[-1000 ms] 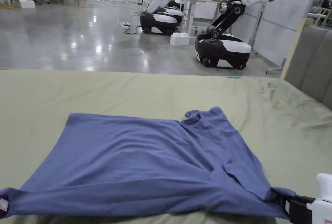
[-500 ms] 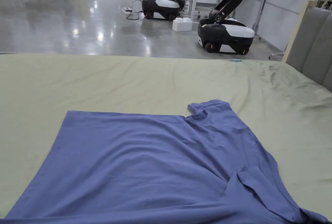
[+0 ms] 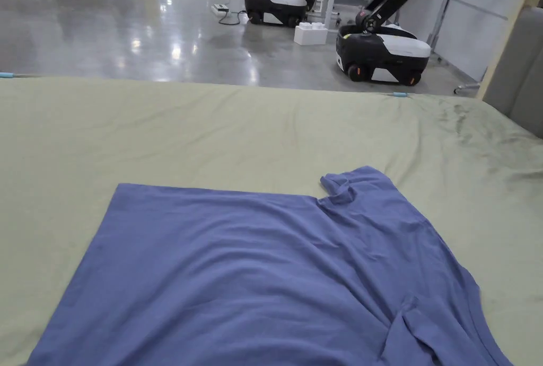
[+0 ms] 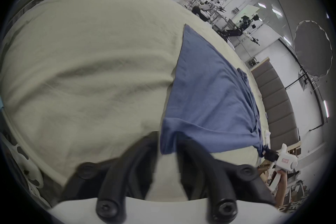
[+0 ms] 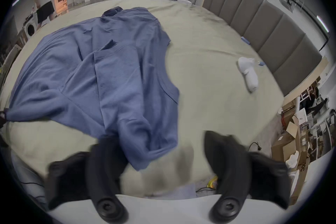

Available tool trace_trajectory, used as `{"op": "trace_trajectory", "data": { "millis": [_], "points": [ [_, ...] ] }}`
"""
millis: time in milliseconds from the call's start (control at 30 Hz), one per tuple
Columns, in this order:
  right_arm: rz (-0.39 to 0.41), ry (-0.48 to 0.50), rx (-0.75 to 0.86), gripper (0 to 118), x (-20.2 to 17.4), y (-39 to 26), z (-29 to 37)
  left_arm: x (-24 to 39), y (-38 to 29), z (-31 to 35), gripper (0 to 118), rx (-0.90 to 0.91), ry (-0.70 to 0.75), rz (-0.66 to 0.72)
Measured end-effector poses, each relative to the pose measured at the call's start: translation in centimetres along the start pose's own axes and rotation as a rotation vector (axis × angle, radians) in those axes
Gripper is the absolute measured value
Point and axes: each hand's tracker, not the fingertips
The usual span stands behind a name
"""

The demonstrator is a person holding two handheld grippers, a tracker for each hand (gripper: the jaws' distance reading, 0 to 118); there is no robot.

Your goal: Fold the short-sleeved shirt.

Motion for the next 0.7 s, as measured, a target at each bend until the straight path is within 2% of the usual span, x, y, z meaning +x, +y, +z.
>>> {"op": "trace_trajectory", "data": {
  "millis": [33, 100, 167, 200, 233, 267, 300, 367, 400, 600, 700],
  "points": [
    [-0.051, 0.029, 0.016, 99, 0.9, -0.3, 1.6, 0.2, 0.0, 1.1, 84, 0.028, 0.001, 0.006],
    [-0.179, 0.117, 0.113, 99, 2.2, -0.9, 4.9, 1.0, -0.1, 3.3, 84, 0.069, 0.004, -0.003],
    [-0.249, 0.204, 0.184, 99, 2.7, -1.4, 7.4, 1.9, -0.5, 5.3, 81, 0.123, -0.014, -0.025],
    [-0.276, 0.235, 0.182, 98, 2.6, -1.4, 8.2, 2.4, -0.5, 5.8, 72, 0.131, -0.029, -0.031],
    [-0.293, 0.272, 0.177, 90, 2.5, -1.4, 8.6, 3.1, -0.3, 6.0, 40, 0.126, -0.029, -0.032],
    [-0.267, 0.292, 0.174, 49, 2.1, -1.3, 8.6, 3.5, -0.2, 6.2, 0, 0.143, -0.015, -0.015],
    [-0.252, 0.273, 0.184, 2, 1.4, -1.2, 7.9, 3.7, 0.4, 6.2, 0, 0.141, -0.023, -0.009],
    [-0.180, 0.276, 0.151, 2, 0.8, -0.6, 7.2, 4.4, 1.6, 5.9, 0, 0.128, -0.102, -0.005],
    [-0.172, 0.288, 0.147, 2, 0.4, -0.2, 6.6, 5.2, 2.4, 5.3, 0, 0.126, -0.131, -0.022],
    [-0.215, 0.416, 0.119, 2, -1.5, 2.4, 4.9, 9.8, 12.8, -0.9, 0, 0.163, -0.113, -0.221],
    [-0.222, 0.427, 0.122, 2, -2.1, 4.4, 4.8, 11.1, 19.8, -7.8, 1, 0.163, -0.127, -0.231]
  ]
}}
